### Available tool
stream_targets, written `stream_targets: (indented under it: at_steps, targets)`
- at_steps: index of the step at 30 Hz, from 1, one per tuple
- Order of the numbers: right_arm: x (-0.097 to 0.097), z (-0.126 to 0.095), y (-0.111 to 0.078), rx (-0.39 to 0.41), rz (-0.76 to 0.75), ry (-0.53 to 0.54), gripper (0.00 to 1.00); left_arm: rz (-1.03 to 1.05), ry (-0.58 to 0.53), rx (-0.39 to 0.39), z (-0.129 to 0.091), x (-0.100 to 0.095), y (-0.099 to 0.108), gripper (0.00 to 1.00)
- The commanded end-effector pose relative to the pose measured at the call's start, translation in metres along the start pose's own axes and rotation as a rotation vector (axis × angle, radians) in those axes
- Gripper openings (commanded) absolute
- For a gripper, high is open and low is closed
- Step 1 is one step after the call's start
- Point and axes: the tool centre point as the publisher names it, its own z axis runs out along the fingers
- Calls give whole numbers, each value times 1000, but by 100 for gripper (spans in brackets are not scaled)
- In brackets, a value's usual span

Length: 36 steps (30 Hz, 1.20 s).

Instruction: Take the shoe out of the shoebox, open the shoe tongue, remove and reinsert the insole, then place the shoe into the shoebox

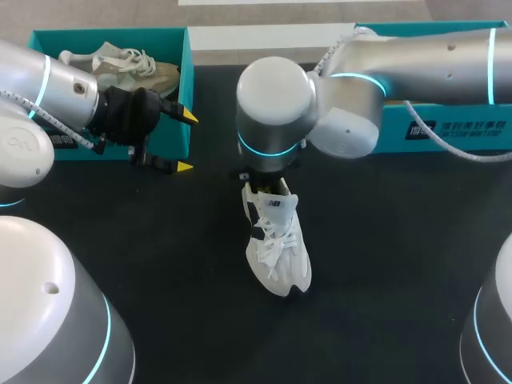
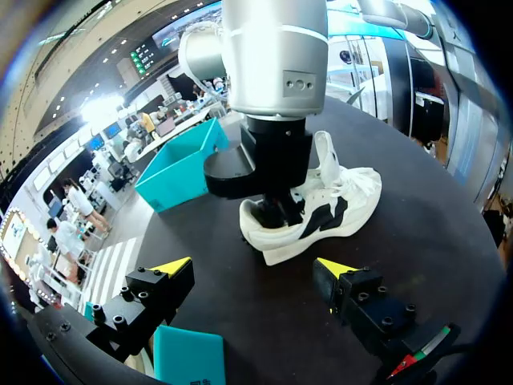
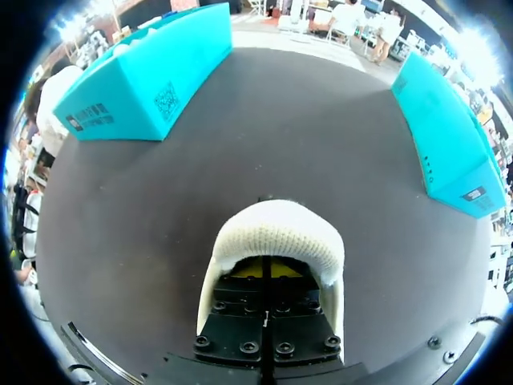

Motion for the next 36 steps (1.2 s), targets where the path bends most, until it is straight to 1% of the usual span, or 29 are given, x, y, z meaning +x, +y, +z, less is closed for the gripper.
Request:
stream_targets:
  at_steps: [1, 4, 7, 10, 12, 13, 15, 16, 18, 22, 26, 28, 29, 31, 36]
  targets:
    - [1, -18, 5, -32, 7, -54, 0, 0, 0, -5, 0, 1, -1, 100]
    - [0, -12, 8, -46, 18, -53, 0, 0, 0, -5, 0, 1, -1, 100]
    - [1, -1, 7, -40, -1, -69, 0, 0, 0, -5, 0, 1, -1, 100]
    - [1, 8, 2, -9, -26, -94, 0, 0, 0, -5, 0, 1, -1, 100]
    - [1, 14, -3, -8, -15, -89, 0, 0, 0, -5, 0, 1, -1, 100]
    - [2, 16, -5, 12, -24, -86, 0, 0, 0, -5, 0, 1, -1, 100]
    - [2, 18, -7, 15, -17, -86, 0, 0, 0, -5, 0, 1, -1, 100]
    - [2, 19, -9, 31, -26, -81, 0, 0, 0, -5, 0, 1, -1, 100]
    - [2, 14, -11, 29, -26, -78, 0, 0, 0, -5, 0, 1, -1, 100]
    - [-1, -4, -14, 27, -43, -92, 0, 0, 0, -5, 0, 1, -1, 100]
    - [-2, -22, -17, 53, -69, -82, 0, 0, 0, -5, 0, 1, -1, 100]
    - [-4, -26, -20, 64, -63, -62, 0, 0, 0, -5, 0, 1, -1, 100]
    - [-4, -27, -21, 80, -70, -42, 0, 0, 0, -5, 0, 1, -1, 100]
    - [-5, -25, -24, 93, -68, -39, 0, 0, 0, -5, 0, 1, -1, 100]
    - [-7, -7, -31, 149, -68, 7, 0, 0, 0, -5, 0, 1, -1, 100]
